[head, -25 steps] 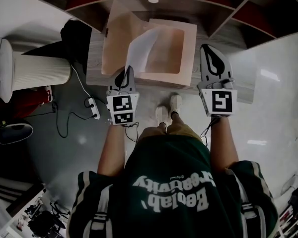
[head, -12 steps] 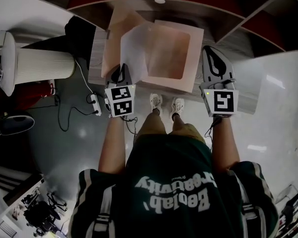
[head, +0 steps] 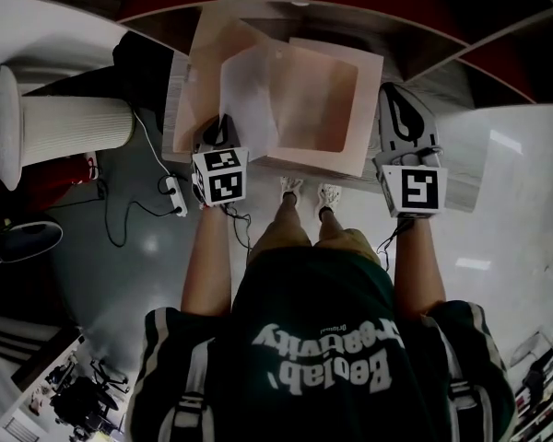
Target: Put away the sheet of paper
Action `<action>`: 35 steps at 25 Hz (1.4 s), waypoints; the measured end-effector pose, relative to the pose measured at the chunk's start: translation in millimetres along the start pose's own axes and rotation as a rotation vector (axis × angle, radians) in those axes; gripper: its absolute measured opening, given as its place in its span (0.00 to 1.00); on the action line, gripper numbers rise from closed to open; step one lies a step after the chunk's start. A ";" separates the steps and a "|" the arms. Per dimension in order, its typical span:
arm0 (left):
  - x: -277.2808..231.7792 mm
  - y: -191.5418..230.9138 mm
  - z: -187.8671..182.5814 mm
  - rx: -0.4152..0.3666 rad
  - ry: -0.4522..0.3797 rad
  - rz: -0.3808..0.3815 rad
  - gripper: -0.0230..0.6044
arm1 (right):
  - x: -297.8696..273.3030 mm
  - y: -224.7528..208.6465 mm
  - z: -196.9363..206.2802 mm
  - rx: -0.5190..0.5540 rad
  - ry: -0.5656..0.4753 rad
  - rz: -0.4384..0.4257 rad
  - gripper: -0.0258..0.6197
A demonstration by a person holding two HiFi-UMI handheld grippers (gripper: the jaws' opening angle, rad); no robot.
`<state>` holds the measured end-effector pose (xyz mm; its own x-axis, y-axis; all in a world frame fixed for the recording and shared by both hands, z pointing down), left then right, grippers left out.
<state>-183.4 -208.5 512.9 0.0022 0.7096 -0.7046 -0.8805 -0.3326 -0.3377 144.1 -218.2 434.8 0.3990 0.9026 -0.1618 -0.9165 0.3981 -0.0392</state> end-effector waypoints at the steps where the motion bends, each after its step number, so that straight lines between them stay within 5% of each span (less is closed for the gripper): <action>1: -4.8 3.5 0.0 0.002 0.002 0.008 0.06 | -2.9 1.6 -0.7 0.004 0.004 0.002 0.09; 16: -73.9 30.8 5.7 -0.029 0.035 0.160 0.06 | -35.8 22.5 -0.8 0.043 0.039 0.080 0.10; 35: -119.3 28.5 9.1 -0.161 0.034 0.380 0.06 | -46.6 51.2 -10.3 0.082 0.056 0.157 0.10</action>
<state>-213.1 -297.0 592.9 -0.2908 0.4978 -0.8171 -0.7365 -0.6616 -0.1409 78.4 -241.6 430.1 0.2466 0.9451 -0.2144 -0.9611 0.2669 0.0713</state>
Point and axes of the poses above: the fingertips, and each gripper's own axes: x backward along the fingers, y to its left, z out of its underside, the point moved 9 cm from there along x, backward along the fingers, and after that the axes turned 8 degrees about -x, right-handed, at the moved point
